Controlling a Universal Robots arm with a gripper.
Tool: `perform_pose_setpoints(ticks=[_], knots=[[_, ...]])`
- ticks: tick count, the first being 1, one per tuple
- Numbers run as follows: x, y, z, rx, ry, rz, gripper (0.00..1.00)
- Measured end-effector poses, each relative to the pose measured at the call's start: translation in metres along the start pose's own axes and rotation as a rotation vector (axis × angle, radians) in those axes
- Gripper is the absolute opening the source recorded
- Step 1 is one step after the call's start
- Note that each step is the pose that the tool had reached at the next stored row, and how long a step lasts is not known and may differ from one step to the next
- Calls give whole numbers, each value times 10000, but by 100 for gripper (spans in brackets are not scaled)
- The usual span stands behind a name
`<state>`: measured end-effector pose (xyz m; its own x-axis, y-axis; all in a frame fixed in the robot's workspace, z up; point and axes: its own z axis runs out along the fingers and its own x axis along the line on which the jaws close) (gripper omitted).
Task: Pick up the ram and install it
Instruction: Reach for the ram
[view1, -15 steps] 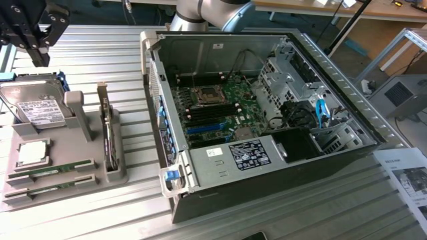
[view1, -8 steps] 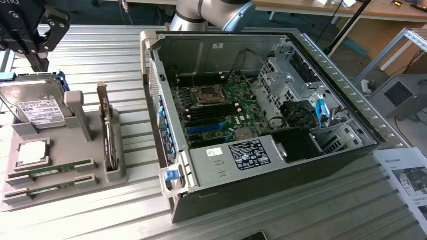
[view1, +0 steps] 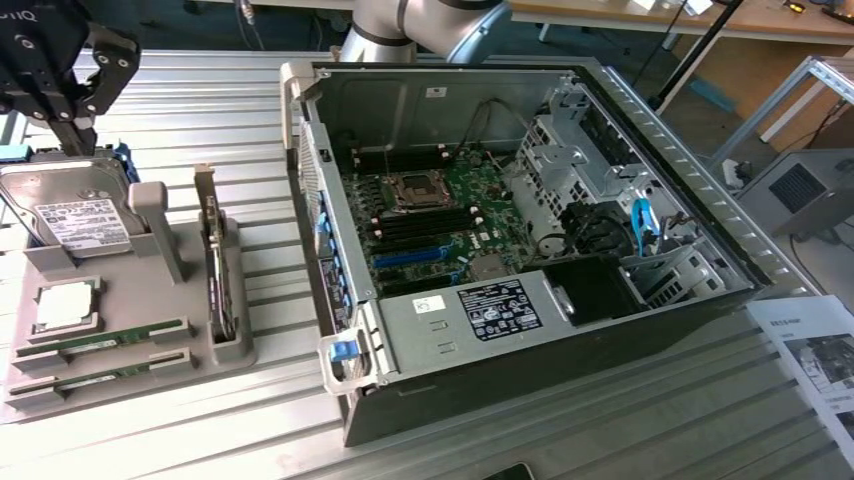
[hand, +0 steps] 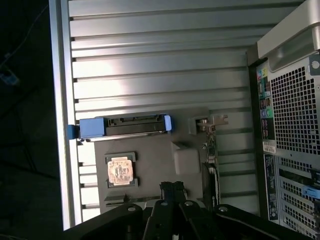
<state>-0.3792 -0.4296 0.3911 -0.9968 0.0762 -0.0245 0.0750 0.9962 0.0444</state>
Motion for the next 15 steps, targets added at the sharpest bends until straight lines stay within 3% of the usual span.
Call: perform_pose_setpoints(ticks=[15], knots=[[-19,-246,-11,1,1,1,11]])
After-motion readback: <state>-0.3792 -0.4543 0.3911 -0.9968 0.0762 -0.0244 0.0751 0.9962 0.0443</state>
